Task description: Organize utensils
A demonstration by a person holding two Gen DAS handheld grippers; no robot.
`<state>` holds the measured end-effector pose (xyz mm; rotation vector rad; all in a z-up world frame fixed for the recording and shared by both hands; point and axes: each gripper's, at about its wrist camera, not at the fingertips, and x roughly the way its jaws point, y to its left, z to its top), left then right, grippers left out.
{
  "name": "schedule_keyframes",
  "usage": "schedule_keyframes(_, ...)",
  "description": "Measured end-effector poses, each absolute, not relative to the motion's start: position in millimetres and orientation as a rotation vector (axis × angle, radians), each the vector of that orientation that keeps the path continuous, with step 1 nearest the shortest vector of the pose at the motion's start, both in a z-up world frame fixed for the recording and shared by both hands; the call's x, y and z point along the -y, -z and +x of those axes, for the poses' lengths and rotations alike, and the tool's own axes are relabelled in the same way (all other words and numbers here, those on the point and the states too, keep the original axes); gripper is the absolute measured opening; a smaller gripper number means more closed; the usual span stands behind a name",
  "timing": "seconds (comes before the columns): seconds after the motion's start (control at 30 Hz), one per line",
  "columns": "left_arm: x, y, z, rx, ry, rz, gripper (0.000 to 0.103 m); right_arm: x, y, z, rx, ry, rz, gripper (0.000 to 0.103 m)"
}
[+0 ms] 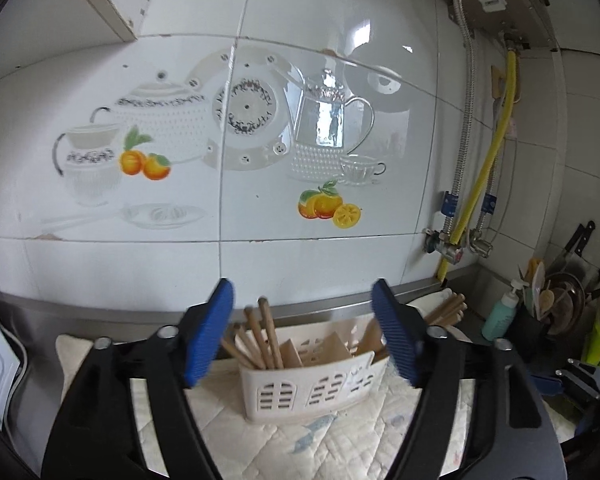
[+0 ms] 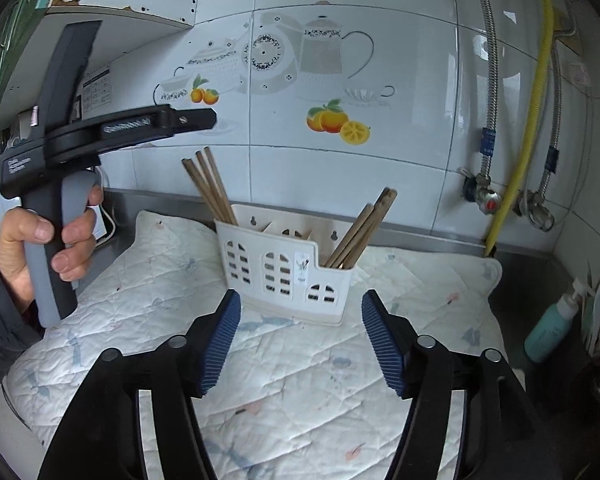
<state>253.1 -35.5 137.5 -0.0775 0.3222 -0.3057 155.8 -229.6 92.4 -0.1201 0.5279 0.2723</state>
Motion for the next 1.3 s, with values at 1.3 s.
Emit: schedule_keyframes(1.3, -6, -48, 59, -0.44, 0.137, -0.02, 0.098, 228, -47, 51, -0.605, -0.177, -0.011, 0.093)
